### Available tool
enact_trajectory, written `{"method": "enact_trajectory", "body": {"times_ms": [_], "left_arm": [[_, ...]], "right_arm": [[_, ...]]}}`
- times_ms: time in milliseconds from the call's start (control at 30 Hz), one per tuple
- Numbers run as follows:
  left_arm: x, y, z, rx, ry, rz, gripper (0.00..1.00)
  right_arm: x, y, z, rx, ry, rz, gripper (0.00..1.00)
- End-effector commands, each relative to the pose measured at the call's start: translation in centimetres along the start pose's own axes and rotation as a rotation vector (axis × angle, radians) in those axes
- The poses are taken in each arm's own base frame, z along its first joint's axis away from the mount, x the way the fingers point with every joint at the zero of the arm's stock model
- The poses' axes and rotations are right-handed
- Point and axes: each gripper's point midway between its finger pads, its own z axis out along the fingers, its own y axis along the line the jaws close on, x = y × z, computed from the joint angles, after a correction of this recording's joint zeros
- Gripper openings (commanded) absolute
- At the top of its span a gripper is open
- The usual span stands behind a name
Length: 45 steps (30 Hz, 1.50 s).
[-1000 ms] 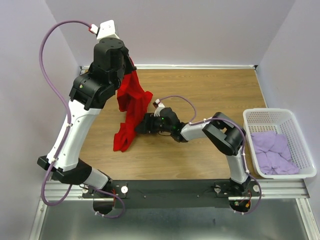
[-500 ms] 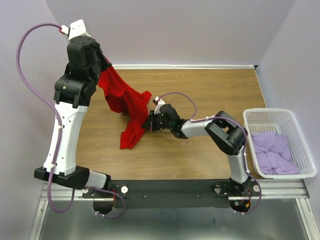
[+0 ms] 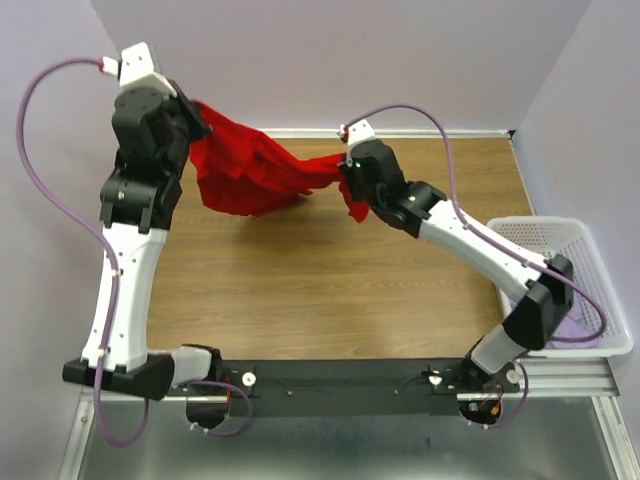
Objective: Fold and stack the t-shirts
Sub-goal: Flatten the tshirt out
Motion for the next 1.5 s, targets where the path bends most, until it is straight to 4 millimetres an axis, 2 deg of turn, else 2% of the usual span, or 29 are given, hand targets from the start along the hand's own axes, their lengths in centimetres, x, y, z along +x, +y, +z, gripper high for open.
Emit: {"method": "enact_trajectory", "body": {"times_ms": [0,33,67,100,133,167,200,233,267,300,333,400,433,567,733,833,867,900,967,1100,1200,1233,1333,1467], "left_arm": [[3.9,1.9,-2.5,0.006,0.051,0.015,0.0],[3.1,2.1,-3.5,0.001,0.029,0.012,0.0],[5.6,3.6,-3.5,-0.046,0.075,0.026,0.0],[6.0,4.2,-5.0,-0.051,0.077,0.03,0.0],[8.7,5.4,-5.1,-0.077,0.132,0.041,0.0],[9.3,5.8,-6.2,-0.074,0.132,0.031,0.0],[12.5,6.8,-6.2,-0.089,0.196,0.038,0.0],[11.9,6.6,-6.8,-0.08,0.177,0.024,0.0],[14.5,7.5,-7.2,-0.088,0.223,0.025,0.0],[15.8,7.9,-7.4,-0.09,0.25,0.023,0.0],[18.1,8.6,-7.5,-0.106,0.297,0.024,0.0],[19.3,9.2,-7.9,-0.119,0.316,0.024,0.0],[20.1,9.7,-8.0,-0.131,0.332,0.027,0.0],[20.0,10.6,-8.6,-0.172,0.324,0.041,0.0],[19.9,10.8,-8.8,-0.18,0.325,0.048,0.0],[20.1,10.6,-8.8,-0.172,0.332,0.047,0.0],[20.0,10.6,-8.8,-0.17,0.331,0.045,0.0],[20.0,10.5,-8.9,-0.166,0.329,0.045,0.0],[20.0,10.6,-8.9,-0.165,0.331,0.046,0.0],[20.5,10.5,-9.0,-0.159,0.345,0.047,0.0],[20.5,10.4,-9.1,-0.152,0.343,0.04,0.0],[20.6,10.4,-9.1,-0.15,0.346,0.04,0.0],[20.8,10.5,-9.1,-0.151,0.351,0.038,0.0],[21.1,10.3,-9.1,-0.139,0.36,0.033,0.0]], "right_arm": [[8.4,-2.3,-3.5,0.047,0.286,-0.132,0.24],[9.6,-1.8,-4.1,0.011,0.319,-0.115,0.24],[10.5,-1.0,-4.9,-0.036,0.347,-0.072,0.32],[13.3,0.6,-5.9,-0.131,0.436,-0.055,0.36],[14.6,1.2,-6.4,-0.16,0.474,-0.03,0.41],[16.4,1.9,-7.2,-0.191,0.523,0.018,0.42],[17.1,1.9,-7.5,-0.19,0.539,0.039,0.47],[17.5,2.0,-7.7,-0.189,0.547,0.06,0.47],[17.8,2.1,-7.7,-0.184,0.552,0.087,0.54],[18.2,2.1,-7.7,-0.179,0.56,0.093,0.58],[18.8,1.9,-7.5,-0.17,0.573,0.102,0.62],[19.3,1.8,-6.8,-0.164,0.578,0.13,0.62],[20.2,1.7,-6.4,-0.155,0.596,0.138,0.62],[22.2,1.4,-4.6,-0.14,0.612,0.195,0.6],[23.7,2.4,-3.3,-0.169,0.631,0.23,0.58],[24.8,0.5,-2.7,-0.052,0.645,0.31,0.59],[24.4,-0.9,-2.4,-0.01,0.624,0.384,0.59],[25.0,-1.1,-2.7,-0.02,0.636,0.422,0.6],[24.0,-1.2,-2.5,-0.079,0.604,0.502,0.64],[22.5,0.5,-3.1,-0.19,0.596,0.573,0.68],[21.0,1.0,-3.6,-0.198,0.56,0.679,0.72],[20.6,1.0,-3.6,-0.185,0.544,0.728,0.77],[20.2,0.9,-3.6,-0.171,0.511,0.778,0.82],[21.4,0.8,-3.1,-0.141,0.525,0.791,0.83]]}}
